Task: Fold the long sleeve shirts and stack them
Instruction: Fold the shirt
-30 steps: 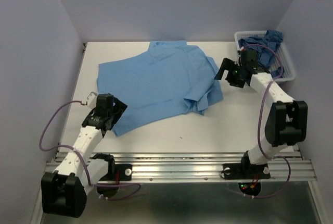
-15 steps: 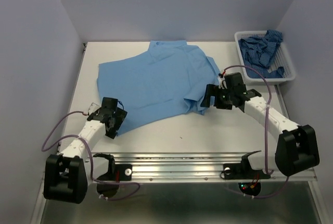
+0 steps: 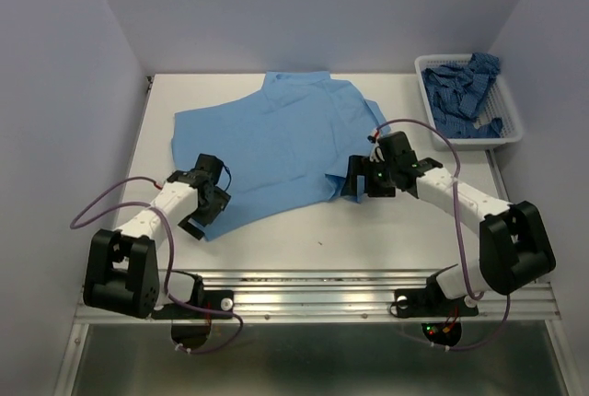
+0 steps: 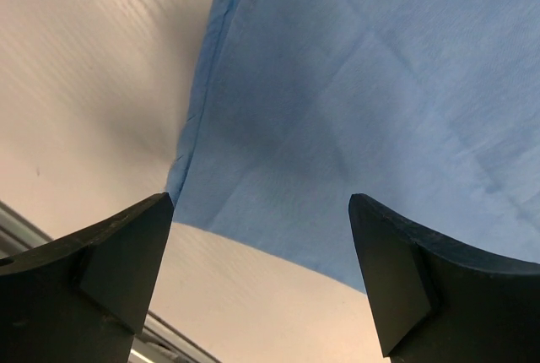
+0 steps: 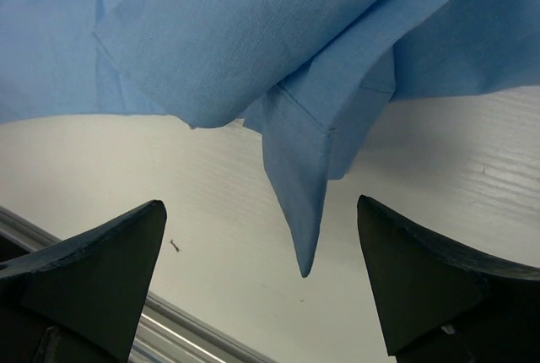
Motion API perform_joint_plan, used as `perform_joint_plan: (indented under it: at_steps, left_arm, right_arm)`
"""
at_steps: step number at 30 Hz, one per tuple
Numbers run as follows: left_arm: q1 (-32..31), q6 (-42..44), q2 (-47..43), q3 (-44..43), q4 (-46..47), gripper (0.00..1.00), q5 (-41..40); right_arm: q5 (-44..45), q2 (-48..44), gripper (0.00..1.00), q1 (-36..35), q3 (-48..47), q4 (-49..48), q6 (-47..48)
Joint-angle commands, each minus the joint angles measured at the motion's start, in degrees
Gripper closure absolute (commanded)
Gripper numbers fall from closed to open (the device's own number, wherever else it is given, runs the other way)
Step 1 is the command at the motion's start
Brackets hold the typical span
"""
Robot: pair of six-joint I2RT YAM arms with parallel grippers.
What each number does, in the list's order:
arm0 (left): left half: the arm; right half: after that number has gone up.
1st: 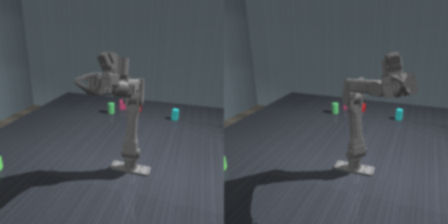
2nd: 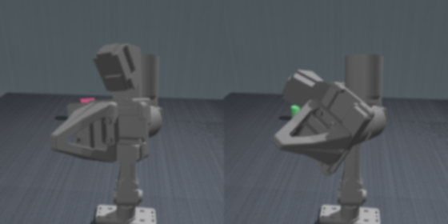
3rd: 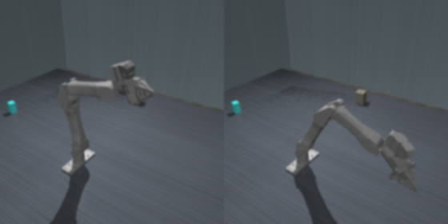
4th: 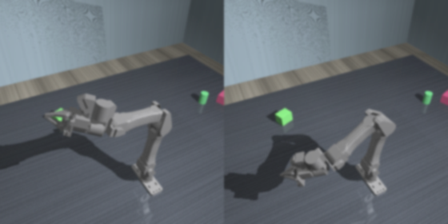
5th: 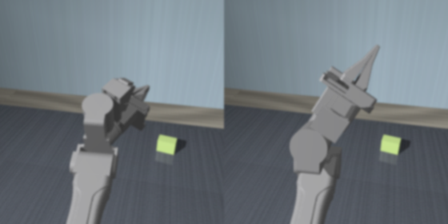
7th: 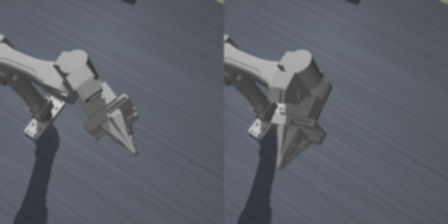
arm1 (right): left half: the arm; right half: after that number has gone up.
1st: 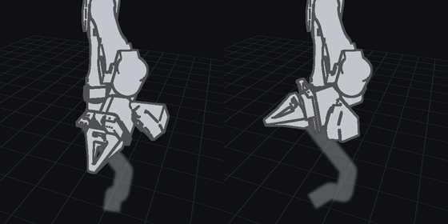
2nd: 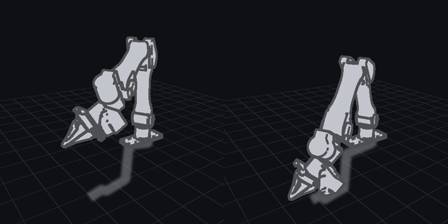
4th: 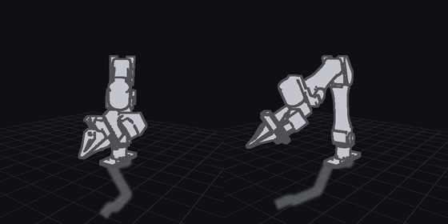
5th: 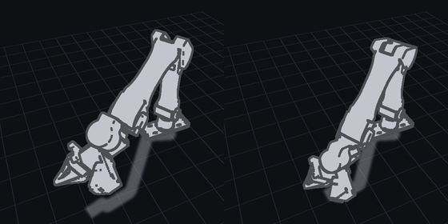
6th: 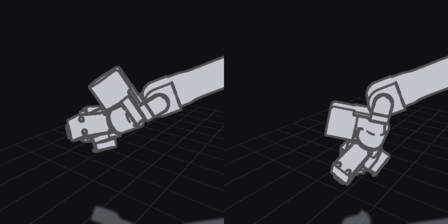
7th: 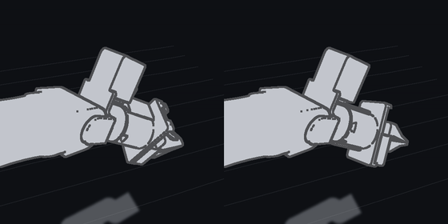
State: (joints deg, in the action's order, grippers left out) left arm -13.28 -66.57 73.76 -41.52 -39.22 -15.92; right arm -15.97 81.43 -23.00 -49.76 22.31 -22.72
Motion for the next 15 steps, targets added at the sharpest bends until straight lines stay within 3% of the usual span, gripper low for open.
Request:
perform_joint_plan:
  at_steps: [1,8,11,14,15]
  left_arm:
    - [-0.9,-0.3,1.2,-2.3,-6.7,0.01,-2.0]
    - [-5.0,-2.0,8.4,-4.6,-9.5,0.02,-2.6]
    - [-6.3,-4.3,11.5,-5.9,-10.9,0.07,-4.2]
    - [-6.7,-4.9,15.0,-7.3,-11.1,0.37,-5.3]
    - [-6.8,-5.2,16.1,-7.5,-10.9,0.59,-5.3]
  right_arm:
    - [4.1,0.6,0.0,-0.5,-0.5,-3.8,-0.2]
    - [9.4,3.9,0.0,-0.5,-4.7,-2.4,0.1]
    - [9.8,5.0,0.02,-0.5,-6.2,-1.7,0.5]
    - [10.5,5.2,0.07,-0.5,-6.7,-1.7,0.4]
    - [10.7,5.1,0.13,-0.5,-6.8,-1.7,0.3]
